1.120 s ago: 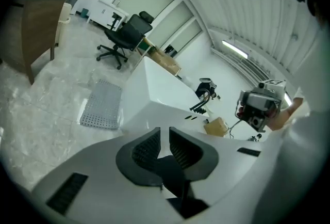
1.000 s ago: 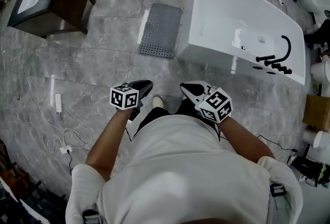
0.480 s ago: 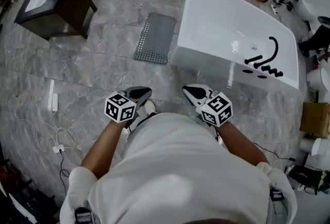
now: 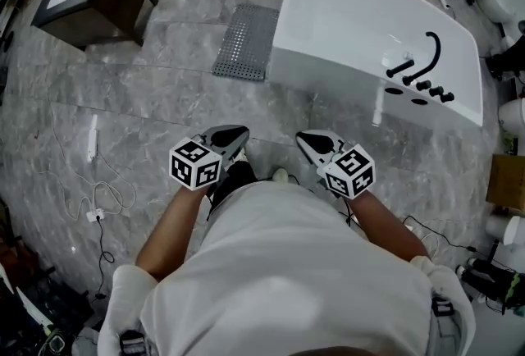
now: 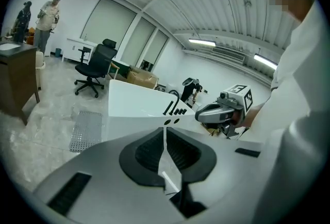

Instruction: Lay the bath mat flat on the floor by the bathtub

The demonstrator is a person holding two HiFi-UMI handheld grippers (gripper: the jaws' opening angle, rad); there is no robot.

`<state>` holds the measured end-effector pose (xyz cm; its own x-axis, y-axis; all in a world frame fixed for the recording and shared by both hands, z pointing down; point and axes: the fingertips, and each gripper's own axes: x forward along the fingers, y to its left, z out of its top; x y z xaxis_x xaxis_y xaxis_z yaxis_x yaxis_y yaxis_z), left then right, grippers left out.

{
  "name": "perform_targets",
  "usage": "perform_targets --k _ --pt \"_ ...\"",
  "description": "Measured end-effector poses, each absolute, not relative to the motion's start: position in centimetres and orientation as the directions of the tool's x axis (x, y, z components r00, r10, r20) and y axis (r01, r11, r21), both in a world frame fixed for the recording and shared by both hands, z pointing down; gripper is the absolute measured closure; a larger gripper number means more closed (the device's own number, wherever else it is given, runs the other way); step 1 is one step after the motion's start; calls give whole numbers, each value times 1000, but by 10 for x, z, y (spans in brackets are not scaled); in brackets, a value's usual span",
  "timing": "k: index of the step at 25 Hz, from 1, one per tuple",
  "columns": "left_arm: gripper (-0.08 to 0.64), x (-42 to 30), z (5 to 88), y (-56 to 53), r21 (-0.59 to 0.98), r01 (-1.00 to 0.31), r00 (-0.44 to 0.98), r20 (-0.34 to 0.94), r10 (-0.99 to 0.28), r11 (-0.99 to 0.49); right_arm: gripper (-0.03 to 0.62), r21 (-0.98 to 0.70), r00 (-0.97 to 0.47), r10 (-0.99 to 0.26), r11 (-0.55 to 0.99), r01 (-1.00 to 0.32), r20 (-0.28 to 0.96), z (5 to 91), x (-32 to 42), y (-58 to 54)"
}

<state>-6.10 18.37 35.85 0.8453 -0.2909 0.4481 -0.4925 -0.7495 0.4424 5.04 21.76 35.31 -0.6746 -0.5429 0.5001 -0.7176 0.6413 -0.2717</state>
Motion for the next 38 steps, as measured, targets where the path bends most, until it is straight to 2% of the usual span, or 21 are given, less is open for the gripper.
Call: perform_targets --k 6,16,30,38 --pt "529 -45 364 221 464 -509 841 445 -306 -725 583 -270 -691 -527 662 -699 495 355 65 251" --pt "529 -16 349 231 412 -497 839 452 -303 -763 584 -268 -687 -568 648 -713 453 348 86 268" --pt "529 -29 337 233 358 -551 799 485 -355 -754 584 -294 -710 -580 652 -699 399 351 82 274" --pt "529 -34 346 229 359 -582 775 518 -362 -730 584 -328 -739 -545 668 -668 397 364 77 264"
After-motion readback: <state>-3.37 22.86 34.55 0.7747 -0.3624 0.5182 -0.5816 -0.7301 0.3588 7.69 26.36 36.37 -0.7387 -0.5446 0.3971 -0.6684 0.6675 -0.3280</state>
